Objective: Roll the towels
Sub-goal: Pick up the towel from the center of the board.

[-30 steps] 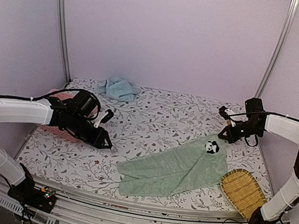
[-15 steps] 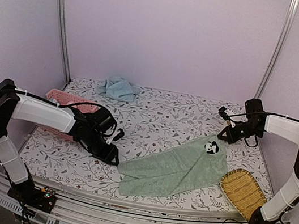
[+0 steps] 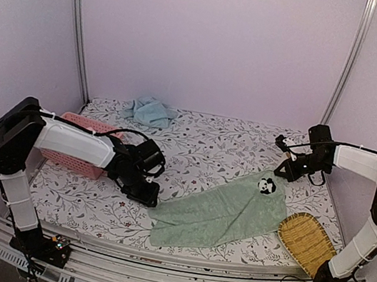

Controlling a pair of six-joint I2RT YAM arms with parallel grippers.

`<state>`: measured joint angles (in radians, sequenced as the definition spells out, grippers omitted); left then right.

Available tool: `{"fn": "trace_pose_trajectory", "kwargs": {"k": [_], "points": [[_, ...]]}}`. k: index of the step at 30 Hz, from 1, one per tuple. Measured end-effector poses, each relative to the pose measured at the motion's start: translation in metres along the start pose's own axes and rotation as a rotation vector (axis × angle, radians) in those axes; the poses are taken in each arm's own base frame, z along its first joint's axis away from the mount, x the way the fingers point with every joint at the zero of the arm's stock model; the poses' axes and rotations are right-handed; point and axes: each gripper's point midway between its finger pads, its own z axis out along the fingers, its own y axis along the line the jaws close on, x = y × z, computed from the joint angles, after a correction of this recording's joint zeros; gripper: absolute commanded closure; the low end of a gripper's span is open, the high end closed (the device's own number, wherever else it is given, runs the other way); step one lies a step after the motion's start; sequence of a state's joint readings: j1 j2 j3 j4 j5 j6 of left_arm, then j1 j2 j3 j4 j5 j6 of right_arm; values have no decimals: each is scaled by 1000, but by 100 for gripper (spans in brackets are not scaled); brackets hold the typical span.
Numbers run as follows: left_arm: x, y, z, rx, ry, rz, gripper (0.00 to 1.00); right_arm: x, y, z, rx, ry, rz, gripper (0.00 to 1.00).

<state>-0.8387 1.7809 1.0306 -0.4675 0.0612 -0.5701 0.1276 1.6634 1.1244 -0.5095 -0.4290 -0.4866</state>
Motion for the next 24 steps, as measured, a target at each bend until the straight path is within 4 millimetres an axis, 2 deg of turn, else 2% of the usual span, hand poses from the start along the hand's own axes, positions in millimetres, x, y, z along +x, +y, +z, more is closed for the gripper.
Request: {"fn": "trace_pose_trajectory", "kwargs": {"k": [7,14,18,24], "points": [[3,-5,6,-95,36,42,61,0,0,0,-1,0,-1,97],[11,9,3,-203,59,41,62,2,0,2,-4,6,0,97],[14,17,0,-246,67,25,65,2,1,3,-9,8,1,97],[14,16,2,-237,67,24,75,2,2,3,-16,7,1,97]]}}
